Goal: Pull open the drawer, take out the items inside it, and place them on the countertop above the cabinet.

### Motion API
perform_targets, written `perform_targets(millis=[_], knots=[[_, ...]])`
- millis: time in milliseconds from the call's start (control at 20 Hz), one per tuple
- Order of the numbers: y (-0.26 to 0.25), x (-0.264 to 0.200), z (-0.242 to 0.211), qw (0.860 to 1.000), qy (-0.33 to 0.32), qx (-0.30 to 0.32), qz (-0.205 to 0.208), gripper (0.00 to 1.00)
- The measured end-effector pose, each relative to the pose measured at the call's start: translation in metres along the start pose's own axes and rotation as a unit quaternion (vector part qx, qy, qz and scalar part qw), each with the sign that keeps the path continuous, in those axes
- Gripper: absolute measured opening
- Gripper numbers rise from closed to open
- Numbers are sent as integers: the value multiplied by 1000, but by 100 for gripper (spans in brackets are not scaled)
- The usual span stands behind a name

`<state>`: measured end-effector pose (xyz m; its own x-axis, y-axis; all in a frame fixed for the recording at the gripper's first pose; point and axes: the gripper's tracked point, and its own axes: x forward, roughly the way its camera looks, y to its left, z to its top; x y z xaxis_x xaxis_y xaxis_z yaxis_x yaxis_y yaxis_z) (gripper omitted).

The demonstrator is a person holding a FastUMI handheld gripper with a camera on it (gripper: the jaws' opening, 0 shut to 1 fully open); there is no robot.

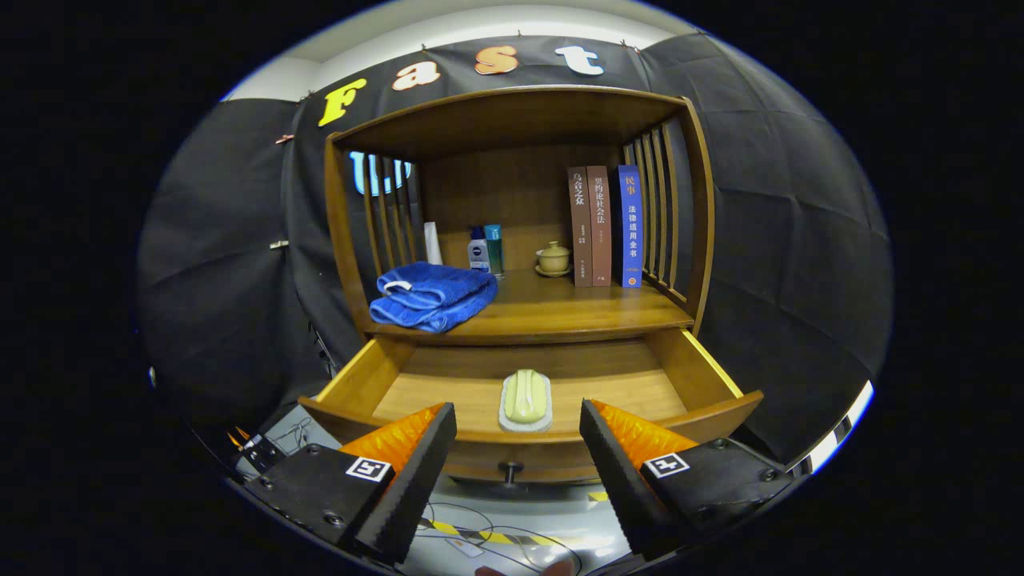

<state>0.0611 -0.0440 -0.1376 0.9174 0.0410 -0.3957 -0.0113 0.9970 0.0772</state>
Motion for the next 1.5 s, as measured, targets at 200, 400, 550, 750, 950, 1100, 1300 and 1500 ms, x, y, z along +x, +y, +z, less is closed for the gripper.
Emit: perform_targets(millis=[200, 400, 550, 750, 950, 1100, 1300, 1500], knots=[[-2, 47, 10, 997, 75, -17, -20, 99], [-5, 103, -12, 987, 155, -20, -26, 99], [-8, 138, -36, 977, 208, -29, -34, 99], [-6, 168, -67, 963, 261, -47, -37, 99], [-7, 193, -84, 957, 283, -49, -48, 88], [-12, 204, -97, 949, 304, -51, -62, 71], [-10, 208, -98, 950, 304, -49, -57, 42], [-8, 208, -102, 951, 306, -27, -43, 22]])
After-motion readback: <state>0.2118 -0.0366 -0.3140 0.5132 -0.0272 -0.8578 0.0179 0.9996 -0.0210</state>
